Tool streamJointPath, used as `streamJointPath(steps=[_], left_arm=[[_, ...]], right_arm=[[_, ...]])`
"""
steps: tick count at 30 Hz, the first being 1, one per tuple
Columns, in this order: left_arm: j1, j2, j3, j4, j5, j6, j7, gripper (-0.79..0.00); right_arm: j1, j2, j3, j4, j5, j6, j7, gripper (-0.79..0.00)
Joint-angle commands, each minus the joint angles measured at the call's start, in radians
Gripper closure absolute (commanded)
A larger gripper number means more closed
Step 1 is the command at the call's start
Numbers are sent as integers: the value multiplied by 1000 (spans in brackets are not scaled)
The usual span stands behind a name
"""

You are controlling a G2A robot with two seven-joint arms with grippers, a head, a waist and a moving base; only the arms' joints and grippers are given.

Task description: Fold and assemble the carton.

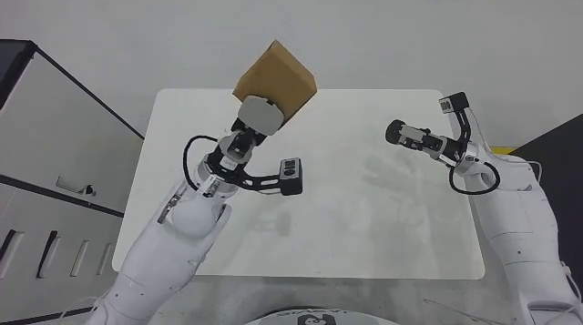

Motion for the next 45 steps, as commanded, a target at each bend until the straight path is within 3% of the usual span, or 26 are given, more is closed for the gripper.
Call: streamJointPath(steps=[1,8,13,18,22,28,31,39,41,45], left_arm=[[7,-3,2,-21,-10,-38,16,0],[50,-37,29,-70,-10,-119,-23,0],[45,-60,1,-68,-10,-147,14,0],[31,-77,-38,-48,-10,-141,61,0],[2,-81,-87,-23,4,-80,91,0],[-20,-81,-145,0,362,53,9,0],[-31,-83,-153,17,513,67,-37,0],[-31,-83,-153,17,513,67,-37,0],[-47,-81,-169,1,609,96,-41,0],[-84,-82,-194,9,886,226,-202,0]], right_arm=[[0,0,0,0,0,0,0,-785],[0,0,0,0,0,0,0,-785],[0,0,0,0,0,0,0,-785],[0,0,0,0,0,0,0,-785],[0,0,0,0,0,0,0,-785],[0,0,0,0,0,0,0,-785],[0,0,0,0,0,0,0,-785],[0,0,0,0,0,0,0,-785],[0,0,0,0,0,0,0,-785],[0,0,0,0,0,0,0,-785]])
